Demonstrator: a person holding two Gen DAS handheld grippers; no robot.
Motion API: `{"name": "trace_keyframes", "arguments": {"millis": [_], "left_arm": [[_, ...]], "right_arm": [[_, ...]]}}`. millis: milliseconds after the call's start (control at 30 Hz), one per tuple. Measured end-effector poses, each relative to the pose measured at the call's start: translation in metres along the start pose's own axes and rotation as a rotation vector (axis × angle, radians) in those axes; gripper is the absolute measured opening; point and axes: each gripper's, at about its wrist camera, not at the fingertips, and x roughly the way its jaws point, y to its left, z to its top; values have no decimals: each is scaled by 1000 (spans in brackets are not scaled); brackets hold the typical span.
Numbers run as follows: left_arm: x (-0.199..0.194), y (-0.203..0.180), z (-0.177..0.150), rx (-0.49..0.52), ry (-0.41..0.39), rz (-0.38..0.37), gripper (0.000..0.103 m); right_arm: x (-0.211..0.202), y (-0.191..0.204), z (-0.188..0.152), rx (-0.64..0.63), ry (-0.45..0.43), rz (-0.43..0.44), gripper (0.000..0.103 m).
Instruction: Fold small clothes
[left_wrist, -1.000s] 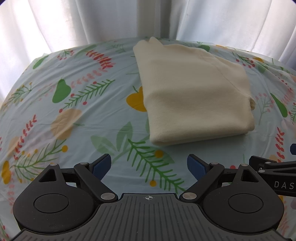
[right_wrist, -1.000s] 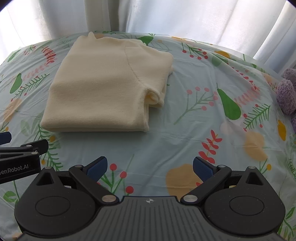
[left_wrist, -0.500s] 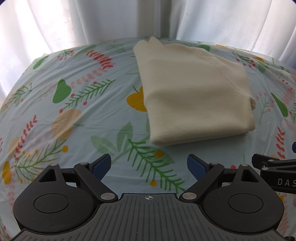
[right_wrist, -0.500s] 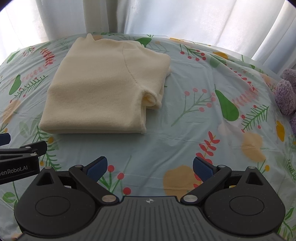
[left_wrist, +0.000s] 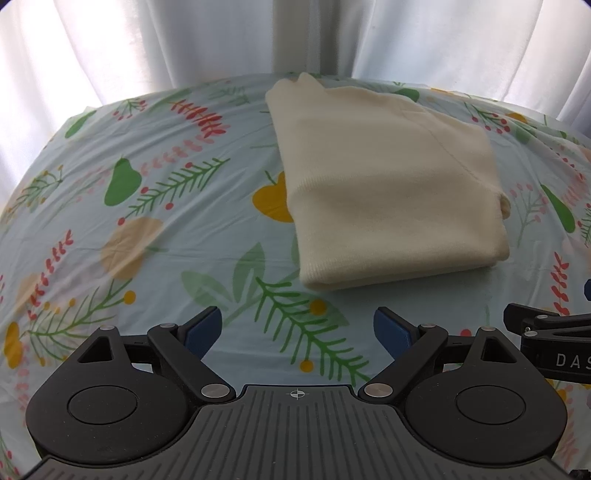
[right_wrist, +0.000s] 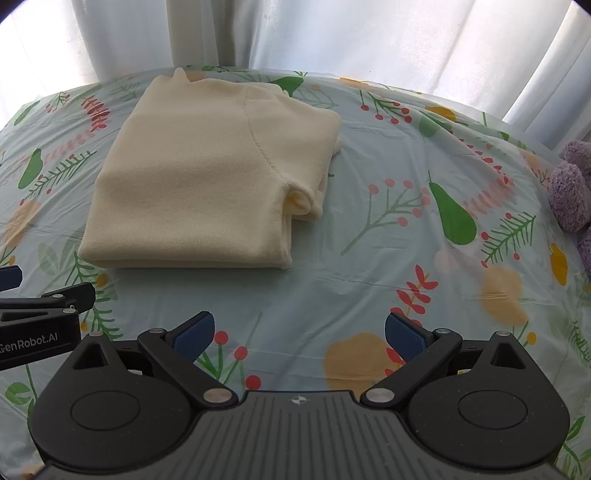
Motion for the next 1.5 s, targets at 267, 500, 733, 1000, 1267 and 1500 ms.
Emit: {"name": "trace_keyframes", "arguments": {"millis": [267, 500, 733, 1000, 1267, 1500], "left_arm": [[0, 0, 1, 4, 2, -5, 93], [1, -1, 0, 3, 3, -5, 93], [1, 1, 1, -2, 1, -6, 93], [0, 1, 1, 2, 0, -7, 93], [0, 1, 1, 0, -2, -10, 93], [-1, 0, 1, 4, -3, -8, 93]], "right_arm": [[-1, 1, 2, -2, -6, -3, 99], [-2, 1, 2, 0, -8, -5, 99], [-2, 1, 3, -3, -11, -5, 99], [-3, 1, 3, -3, -14, -13, 99], [-4, 1, 2, -3, -18, -15, 99], [-6, 1, 2, -3, -23, -14, 99]]}}
